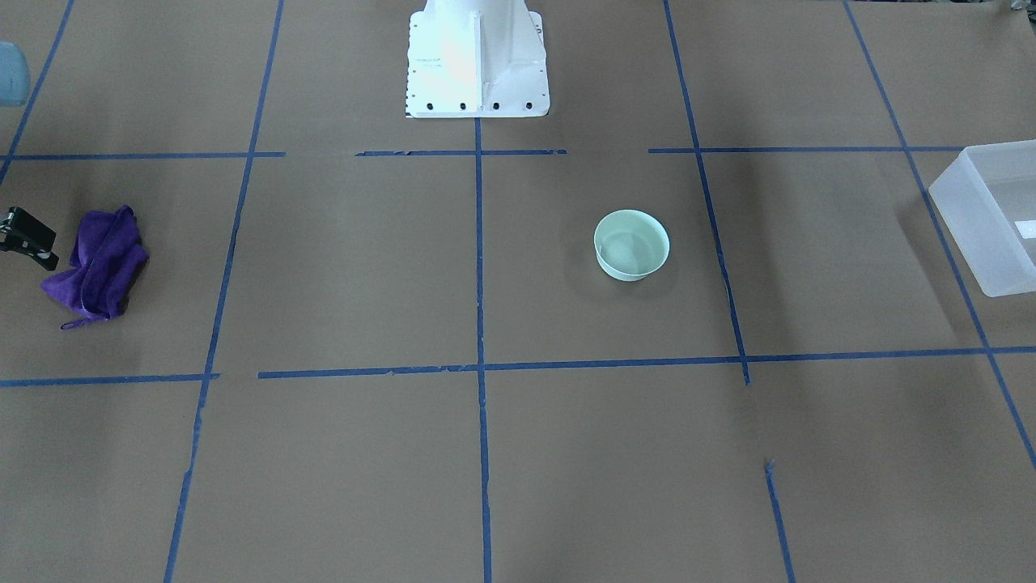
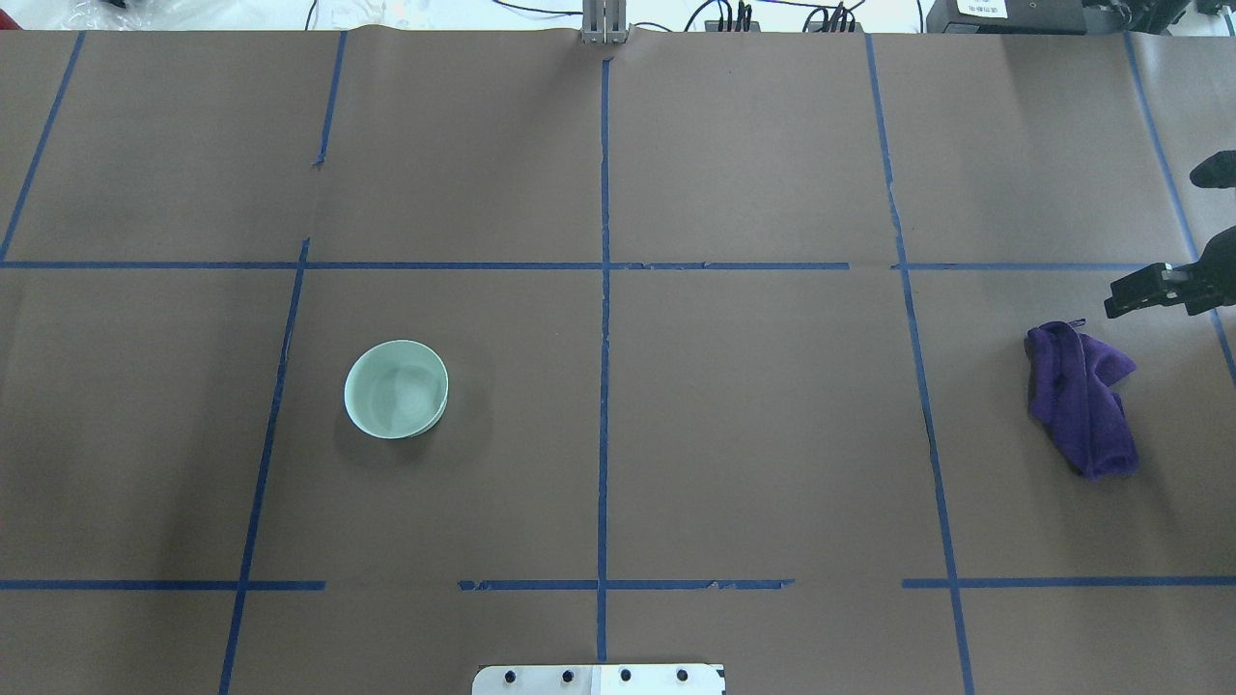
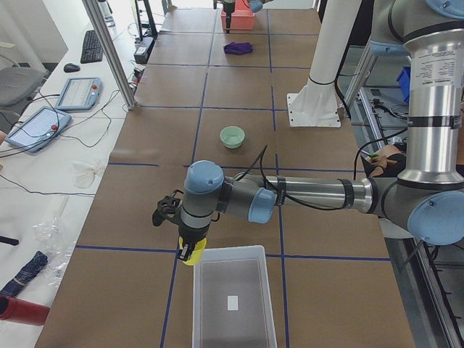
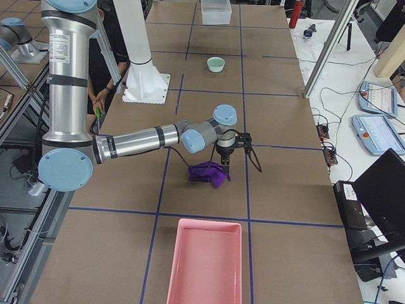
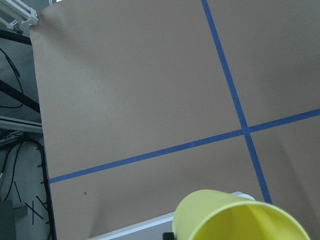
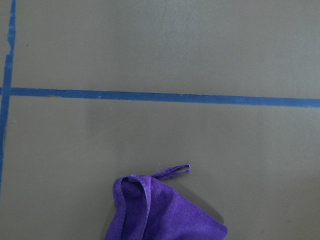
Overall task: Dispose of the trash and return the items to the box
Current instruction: 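Grasp the purple cloth with the right gripper while left carries cup over bin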
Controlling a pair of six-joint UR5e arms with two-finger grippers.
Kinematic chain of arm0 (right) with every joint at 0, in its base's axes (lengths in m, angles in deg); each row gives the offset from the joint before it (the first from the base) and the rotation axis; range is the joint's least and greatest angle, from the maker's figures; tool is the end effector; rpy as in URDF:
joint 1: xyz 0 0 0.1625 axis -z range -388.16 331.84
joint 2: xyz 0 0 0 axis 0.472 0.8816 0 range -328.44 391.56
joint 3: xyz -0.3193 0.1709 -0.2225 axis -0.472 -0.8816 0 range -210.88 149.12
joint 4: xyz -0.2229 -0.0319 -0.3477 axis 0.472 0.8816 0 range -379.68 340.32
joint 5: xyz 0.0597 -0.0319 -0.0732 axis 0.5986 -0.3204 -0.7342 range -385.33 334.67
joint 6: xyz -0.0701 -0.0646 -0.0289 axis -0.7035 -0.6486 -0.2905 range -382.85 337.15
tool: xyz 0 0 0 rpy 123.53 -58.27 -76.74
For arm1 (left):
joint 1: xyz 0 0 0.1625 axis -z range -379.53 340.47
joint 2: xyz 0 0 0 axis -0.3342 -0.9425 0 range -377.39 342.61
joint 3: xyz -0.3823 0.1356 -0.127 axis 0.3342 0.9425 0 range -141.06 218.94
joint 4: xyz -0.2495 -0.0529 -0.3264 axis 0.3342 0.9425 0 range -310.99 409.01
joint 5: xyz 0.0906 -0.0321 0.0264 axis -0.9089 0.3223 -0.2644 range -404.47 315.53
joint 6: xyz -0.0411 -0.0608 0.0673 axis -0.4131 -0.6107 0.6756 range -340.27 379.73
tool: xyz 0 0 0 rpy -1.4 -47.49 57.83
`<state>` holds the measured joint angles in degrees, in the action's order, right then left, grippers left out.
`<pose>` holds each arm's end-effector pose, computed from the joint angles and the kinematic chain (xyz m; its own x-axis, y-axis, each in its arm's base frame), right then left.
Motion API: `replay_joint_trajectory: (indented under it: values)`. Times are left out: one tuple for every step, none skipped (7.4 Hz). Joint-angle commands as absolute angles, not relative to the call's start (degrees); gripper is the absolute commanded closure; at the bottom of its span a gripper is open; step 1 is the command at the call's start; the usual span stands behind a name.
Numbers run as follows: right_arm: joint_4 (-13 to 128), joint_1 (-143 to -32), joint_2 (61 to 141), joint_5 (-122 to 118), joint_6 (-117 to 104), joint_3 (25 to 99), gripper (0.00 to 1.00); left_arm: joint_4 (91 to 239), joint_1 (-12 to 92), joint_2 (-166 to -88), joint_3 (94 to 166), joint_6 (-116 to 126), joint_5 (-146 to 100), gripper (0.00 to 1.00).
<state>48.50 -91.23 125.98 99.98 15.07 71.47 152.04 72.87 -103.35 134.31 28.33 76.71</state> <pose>-0.1511 -0.4646 0.5533 0.7131 -0.0178 0.7008 -0.0568 0.9949 0.0830 -0.1016 -0.4761 0.6352 0.8566 0.2363 -0.4587 -0.0886 0.9431 0.3204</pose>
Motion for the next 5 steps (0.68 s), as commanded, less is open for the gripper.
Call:
replay_joint_trajectory:
  values:
    - [34.78, -85.93, 126.57, 98.25, 23.71, 65.21, 0.0, 152.97, 73.9, -101.25, 134.04, 29.75, 76.73, 1.0]
    - [34.55, -83.99, 126.48, 97.37, 24.43, 64.58, 0.0, 154.72, 73.9, -99.67, 134.13, 29.75, 76.99, 1.0]
    - [34.55, -82.93, 126.57, 96.58, 24.44, 64.48, 0.0, 155.61, 73.9, -98.95, 134.04, 29.75, 77.08, 1.0]
    - [34.81, -82.14, 127.18, 95.88, 24.44, 64.4, 0.0, 155.62, 73.9, -98.95, 133.86, 29.75, 77.26, 1.0]
    - [34.99, -82.04, 127.8, 95.78, 24.35, 64.39, 0.0, 155.7, 73.9, -98.86, 132.38, 29.75, 77.35, 1.0]
